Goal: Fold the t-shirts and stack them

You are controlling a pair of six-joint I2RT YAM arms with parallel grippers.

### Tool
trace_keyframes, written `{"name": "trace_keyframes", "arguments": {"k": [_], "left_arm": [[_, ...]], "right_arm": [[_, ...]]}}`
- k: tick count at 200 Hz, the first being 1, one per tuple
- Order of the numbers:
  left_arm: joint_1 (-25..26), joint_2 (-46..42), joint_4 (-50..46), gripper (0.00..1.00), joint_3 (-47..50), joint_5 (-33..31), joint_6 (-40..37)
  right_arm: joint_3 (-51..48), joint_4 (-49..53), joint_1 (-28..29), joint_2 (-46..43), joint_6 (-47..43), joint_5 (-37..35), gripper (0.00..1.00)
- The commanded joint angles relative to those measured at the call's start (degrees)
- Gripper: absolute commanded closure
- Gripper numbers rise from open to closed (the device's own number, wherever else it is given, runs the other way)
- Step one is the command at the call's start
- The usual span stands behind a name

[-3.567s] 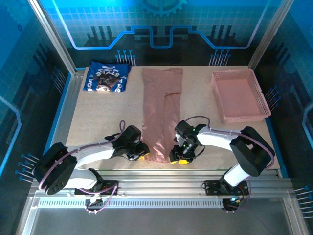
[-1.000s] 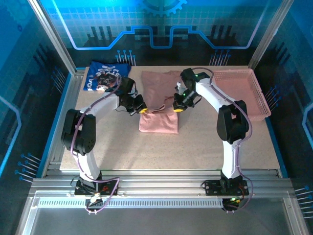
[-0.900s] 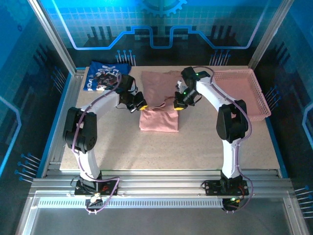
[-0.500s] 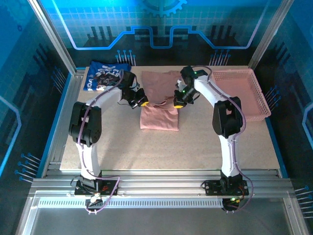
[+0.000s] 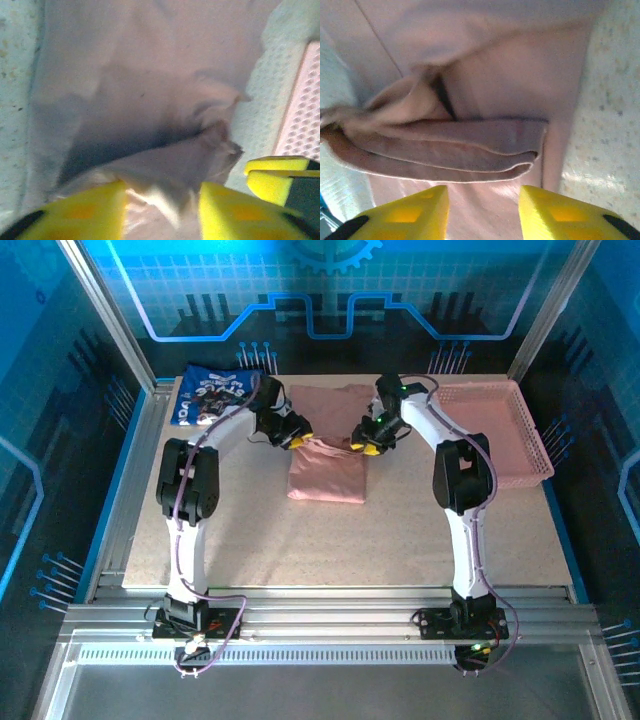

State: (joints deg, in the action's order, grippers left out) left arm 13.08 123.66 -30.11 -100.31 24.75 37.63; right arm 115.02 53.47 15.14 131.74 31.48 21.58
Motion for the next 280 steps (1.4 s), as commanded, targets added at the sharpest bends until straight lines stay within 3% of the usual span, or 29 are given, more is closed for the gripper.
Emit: {"name": "trace_keyframes", "arguments": {"k": [1,32,61,88,116,165,212,280], "left_arm": [[-1.66,-1.19,-0.01,0.46,-5.17,2.42,2.25],[-4.45,-7.39,1.33,0.33,-4.31,1.81,5.35],[-5.11,-13.95,0.95,0.29,1.25,3.53,3.0],[-5.09,-21.94,1.62,0.27,14.59,5.32,0.25],[-5.07,-29.53,2.55,0.27,29.91,8.38,-1.03],[-3.56,-34.91,12.6,0.28,49.28,12.57,5.03],[-2.38,-30.14,22.46,0.29,52.41,13.45,10.54],[-1.66,-23.14,29.11,0.31,51.82,11.56,13.63]], "right_arm": [[3.02,-6.86,-1.51,-1.97,5.45,3.32,0.51],[0.7,-6.54,-1.51,-9.11,3.06,2.0,0.5],[-11.17,-10.02,-1.43,-18.99,1.68,2.3,0.48],[-24.62,-13.26,-0.53,-27.44,0.58,4.09,0.38],[-35.81,-12.61,2.14,-32.6,-0.88,5.52,0.37],[-57.49,-28.61,5.13,-37.28,9.74,9.45,0.38],[-58.21,-32.18,5.41,-33.67,11.03,8.84,0.38],[-54.01,-35.52,5.34,-27.24,12.97,8.04,0.38]]}}
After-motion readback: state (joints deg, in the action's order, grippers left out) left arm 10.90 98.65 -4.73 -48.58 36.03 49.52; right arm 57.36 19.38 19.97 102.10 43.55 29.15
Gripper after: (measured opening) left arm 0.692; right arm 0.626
